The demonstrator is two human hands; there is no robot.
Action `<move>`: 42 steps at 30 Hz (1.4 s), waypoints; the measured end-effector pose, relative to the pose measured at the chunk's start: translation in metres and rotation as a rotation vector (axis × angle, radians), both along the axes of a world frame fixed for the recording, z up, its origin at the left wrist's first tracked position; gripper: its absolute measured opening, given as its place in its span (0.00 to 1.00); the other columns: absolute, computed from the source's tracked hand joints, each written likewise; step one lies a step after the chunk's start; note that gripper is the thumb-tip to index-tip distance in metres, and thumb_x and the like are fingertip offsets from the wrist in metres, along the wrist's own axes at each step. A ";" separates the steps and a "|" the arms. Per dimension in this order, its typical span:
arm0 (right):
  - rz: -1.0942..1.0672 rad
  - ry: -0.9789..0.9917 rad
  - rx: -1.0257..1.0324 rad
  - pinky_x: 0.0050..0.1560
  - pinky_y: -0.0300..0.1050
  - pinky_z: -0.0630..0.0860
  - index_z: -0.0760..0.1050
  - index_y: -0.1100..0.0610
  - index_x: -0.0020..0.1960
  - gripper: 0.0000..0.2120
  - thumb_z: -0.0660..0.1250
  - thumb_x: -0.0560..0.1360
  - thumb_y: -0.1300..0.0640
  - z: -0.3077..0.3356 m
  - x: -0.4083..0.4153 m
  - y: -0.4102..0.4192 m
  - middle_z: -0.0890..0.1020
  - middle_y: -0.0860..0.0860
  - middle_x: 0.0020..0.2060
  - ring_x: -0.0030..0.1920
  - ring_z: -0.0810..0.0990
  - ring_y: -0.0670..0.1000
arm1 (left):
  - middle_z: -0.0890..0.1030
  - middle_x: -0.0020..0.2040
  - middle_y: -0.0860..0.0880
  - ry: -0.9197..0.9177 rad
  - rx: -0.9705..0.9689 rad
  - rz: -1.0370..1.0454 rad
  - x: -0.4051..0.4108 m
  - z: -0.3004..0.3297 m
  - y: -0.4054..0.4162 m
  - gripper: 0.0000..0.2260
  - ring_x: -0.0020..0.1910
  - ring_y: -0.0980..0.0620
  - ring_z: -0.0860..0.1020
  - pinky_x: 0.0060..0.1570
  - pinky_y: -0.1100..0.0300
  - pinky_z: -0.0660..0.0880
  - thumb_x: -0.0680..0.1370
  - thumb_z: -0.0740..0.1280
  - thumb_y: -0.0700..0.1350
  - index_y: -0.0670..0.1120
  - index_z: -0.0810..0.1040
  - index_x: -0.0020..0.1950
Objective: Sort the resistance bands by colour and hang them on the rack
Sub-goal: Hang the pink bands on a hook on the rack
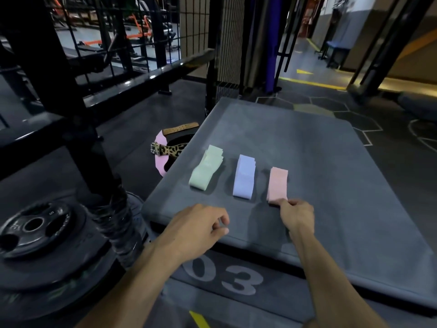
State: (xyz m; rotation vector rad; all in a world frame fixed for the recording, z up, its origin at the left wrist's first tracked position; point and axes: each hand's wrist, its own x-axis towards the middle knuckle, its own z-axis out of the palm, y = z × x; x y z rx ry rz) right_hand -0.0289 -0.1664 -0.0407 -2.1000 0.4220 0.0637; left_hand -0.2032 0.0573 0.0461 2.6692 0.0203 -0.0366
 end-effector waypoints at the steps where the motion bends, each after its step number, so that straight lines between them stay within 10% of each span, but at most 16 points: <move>1: -0.004 -0.010 0.022 0.48 0.54 0.82 0.82 0.52 0.45 0.17 0.72 0.65 0.40 0.008 -0.005 0.003 0.81 0.55 0.53 0.45 0.81 0.55 | 0.82 0.49 0.60 0.004 0.005 -0.001 -0.001 0.000 0.001 0.07 0.44 0.61 0.78 0.46 0.62 0.75 0.80 0.66 0.56 0.58 0.78 0.57; 13: 0.376 -0.232 0.274 0.33 0.35 0.74 0.82 0.59 0.36 0.09 0.70 0.74 0.60 0.127 -0.087 -0.006 0.83 0.45 0.28 0.33 0.82 0.43 | 0.82 0.44 0.62 -0.197 -0.266 0.067 -0.041 0.010 0.012 0.04 0.44 0.65 0.79 0.45 0.70 0.73 0.79 0.70 0.51 0.58 0.81 0.53; 19: 0.860 0.007 0.190 0.53 0.50 0.77 0.83 0.56 0.43 0.04 0.73 0.75 0.56 0.201 -0.140 0.003 0.86 0.51 0.42 0.46 0.82 0.52 | 0.83 0.54 0.59 -0.351 -0.522 -0.001 -0.104 0.068 0.012 0.11 0.56 0.56 0.80 0.52 0.62 0.77 0.77 0.74 0.45 0.56 0.81 0.58; 28: 1.485 0.067 0.216 0.70 0.60 0.73 0.80 0.60 0.49 0.14 0.74 0.70 0.51 0.258 -0.247 0.089 0.82 0.51 0.47 0.55 0.80 0.52 | 0.77 0.61 0.60 -0.435 -0.246 0.004 -0.247 0.146 0.031 0.18 0.64 0.57 0.75 0.60 0.56 0.74 0.71 0.79 0.50 0.57 0.79 0.58; 34: 1.799 0.050 0.266 0.52 0.43 0.73 0.78 0.57 0.48 0.08 0.71 0.73 0.54 0.276 -0.310 0.151 0.75 0.52 0.42 0.46 0.75 0.48 | 0.76 0.62 0.58 -0.500 -0.198 0.154 -0.339 0.167 0.046 0.17 0.64 0.55 0.76 0.60 0.64 0.71 0.72 0.79 0.49 0.51 0.79 0.59; 42: 2.107 -0.133 0.131 0.47 0.48 0.68 0.81 0.61 0.51 0.06 0.66 0.81 0.60 0.275 -0.398 0.213 0.77 0.61 0.42 0.42 0.73 0.50 | 0.78 0.60 0.58 -0.468 -0.343 0.550 -0.441 0.153 0.054 0.18 0.60 0.58 0.78 0.64 0.51 0.75 0.73 0.77 0.52 0.57 0.73 0.57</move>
